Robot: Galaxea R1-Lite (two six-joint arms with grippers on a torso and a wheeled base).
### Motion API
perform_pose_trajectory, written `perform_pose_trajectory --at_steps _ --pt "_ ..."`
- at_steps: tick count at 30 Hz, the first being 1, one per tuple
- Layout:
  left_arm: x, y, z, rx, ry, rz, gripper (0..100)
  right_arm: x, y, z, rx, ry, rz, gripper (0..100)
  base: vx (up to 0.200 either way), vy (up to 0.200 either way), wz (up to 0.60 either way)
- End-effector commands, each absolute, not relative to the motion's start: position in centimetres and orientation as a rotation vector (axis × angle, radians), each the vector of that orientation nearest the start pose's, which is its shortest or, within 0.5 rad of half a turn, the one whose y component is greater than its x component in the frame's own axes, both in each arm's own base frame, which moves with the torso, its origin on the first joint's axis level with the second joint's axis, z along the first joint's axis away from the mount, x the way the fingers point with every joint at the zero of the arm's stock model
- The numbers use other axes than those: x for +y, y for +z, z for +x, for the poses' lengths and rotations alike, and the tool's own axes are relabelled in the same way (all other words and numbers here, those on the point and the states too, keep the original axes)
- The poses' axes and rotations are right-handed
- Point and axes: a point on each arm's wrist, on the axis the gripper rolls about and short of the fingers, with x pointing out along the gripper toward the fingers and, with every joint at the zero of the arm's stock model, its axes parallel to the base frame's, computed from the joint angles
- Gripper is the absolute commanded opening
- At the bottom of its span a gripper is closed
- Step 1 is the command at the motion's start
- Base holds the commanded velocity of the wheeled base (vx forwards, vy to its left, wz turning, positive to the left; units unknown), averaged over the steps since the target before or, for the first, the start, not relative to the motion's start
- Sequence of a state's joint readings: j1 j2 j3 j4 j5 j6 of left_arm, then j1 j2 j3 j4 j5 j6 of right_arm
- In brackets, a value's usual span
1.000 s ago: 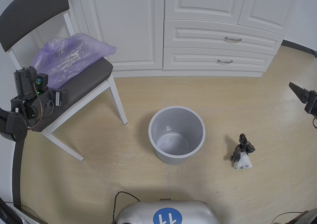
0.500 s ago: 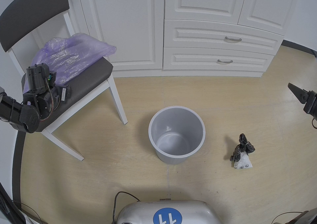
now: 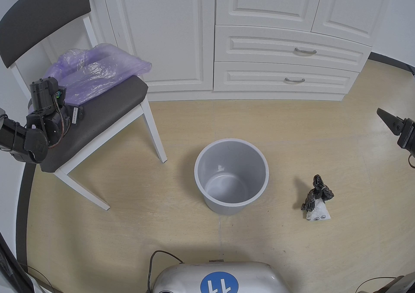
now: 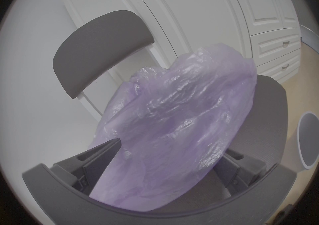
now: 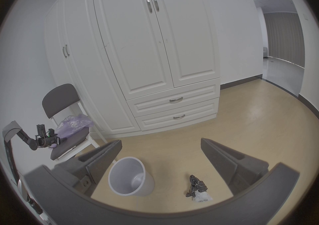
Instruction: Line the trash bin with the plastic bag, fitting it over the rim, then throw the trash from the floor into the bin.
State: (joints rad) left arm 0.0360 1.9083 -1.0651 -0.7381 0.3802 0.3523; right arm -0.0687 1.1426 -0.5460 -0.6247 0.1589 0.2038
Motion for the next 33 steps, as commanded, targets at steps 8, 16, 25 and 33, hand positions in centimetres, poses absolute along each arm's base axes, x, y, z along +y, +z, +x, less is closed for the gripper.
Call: perform_pose_trajectory --at_steps 8,16,25,33 --pt "4.0 23.4 35.8 0.135 0.441 0.353 100 -0.9 24.1 16.4 -0.023 0.089 0.200 100 0.000 0.000 0.00" --pt "4.0 25.3 34.7 0.178 0.435 0.356 100 -1.0 24.1 16.4 -0.025 0.083 0.201 100 0.000 0.000 0.00" --pt "4.6 26.2 34.7 0.286 0.420 0.325 100 -1.1 24.2 16.4 -0.029 0.076 0.201 100 0.000 0.000 0.00" --pt "4.9 26.0 34.4 0.347 0.394 0.302 100 -1.2 24.1 16.4 -0.027 0.079 0.202 100 0.000 0.000 0.00"
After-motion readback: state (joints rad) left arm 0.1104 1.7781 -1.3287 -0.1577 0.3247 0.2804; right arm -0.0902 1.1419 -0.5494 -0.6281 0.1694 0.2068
